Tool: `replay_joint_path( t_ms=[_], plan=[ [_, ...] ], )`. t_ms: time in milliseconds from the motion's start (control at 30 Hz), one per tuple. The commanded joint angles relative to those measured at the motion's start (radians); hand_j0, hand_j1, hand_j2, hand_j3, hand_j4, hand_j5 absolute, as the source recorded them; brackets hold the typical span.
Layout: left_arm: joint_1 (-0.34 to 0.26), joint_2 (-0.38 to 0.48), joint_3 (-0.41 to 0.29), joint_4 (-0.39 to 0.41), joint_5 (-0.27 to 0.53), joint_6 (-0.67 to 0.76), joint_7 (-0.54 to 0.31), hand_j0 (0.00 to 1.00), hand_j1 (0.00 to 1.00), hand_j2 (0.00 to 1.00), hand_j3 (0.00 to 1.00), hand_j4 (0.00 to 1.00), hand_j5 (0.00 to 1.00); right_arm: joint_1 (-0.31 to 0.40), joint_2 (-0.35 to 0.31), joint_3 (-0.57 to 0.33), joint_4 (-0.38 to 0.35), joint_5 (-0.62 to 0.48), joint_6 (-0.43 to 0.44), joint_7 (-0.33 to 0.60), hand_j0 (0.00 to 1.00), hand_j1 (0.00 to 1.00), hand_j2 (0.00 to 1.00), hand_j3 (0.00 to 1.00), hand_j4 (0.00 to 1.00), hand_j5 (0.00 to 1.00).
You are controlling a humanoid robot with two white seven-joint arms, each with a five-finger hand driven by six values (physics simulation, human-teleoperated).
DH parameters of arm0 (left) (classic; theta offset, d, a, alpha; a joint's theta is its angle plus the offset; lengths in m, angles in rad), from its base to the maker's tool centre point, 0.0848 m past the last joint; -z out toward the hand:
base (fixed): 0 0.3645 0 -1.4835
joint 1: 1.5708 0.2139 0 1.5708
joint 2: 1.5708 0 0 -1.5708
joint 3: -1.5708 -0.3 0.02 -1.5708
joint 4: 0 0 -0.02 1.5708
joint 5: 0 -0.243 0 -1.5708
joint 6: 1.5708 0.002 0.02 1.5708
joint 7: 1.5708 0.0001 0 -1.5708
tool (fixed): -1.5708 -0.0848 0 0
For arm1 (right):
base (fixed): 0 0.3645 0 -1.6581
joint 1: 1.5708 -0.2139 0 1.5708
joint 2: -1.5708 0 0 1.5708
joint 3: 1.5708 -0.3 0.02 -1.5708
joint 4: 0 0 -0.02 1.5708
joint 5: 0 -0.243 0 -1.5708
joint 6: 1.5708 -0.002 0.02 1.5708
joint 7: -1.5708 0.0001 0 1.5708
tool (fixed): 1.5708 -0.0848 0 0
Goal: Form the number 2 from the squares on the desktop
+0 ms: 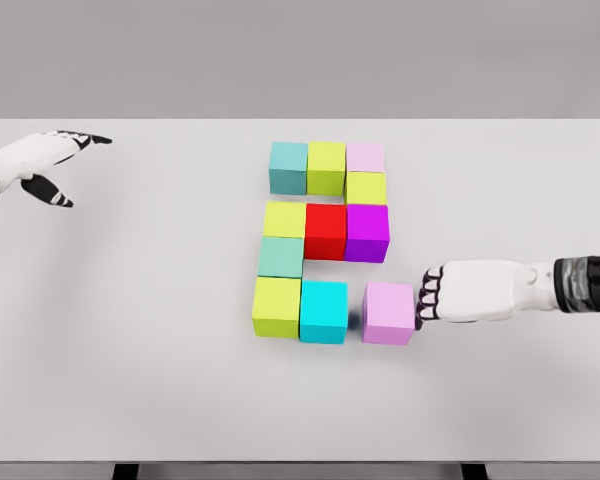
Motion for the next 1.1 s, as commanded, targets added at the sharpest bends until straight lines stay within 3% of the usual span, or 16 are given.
replay_joint_path(
  t_ms=[0, 1067],
  plan=[
    [0.000, 0.001, 0.009, 0.003, 0.006, 0.001, 0.001, 1.00, 1.00, 1.00, 1.00, 1.00, 1.00, 0.000, 0.001, 0.000, -0.004, -0.005, 0.001, 0.000, 0.72, 0.72, 0.72, 0.72, 0.72, 0.72],
    [0.002, 0.005, 0.026, 0.014, 0.006, 0.001, 0.001, 1.00, 1.00, 1.00, 1.00, 1.00, 1.00, -0.002, 0.037, -0.005, -0.004, -0.006, 0.001, 0.000, 0.72, 0.72, 0.72, 0.72, 0.72, 0.72]
  ],
)
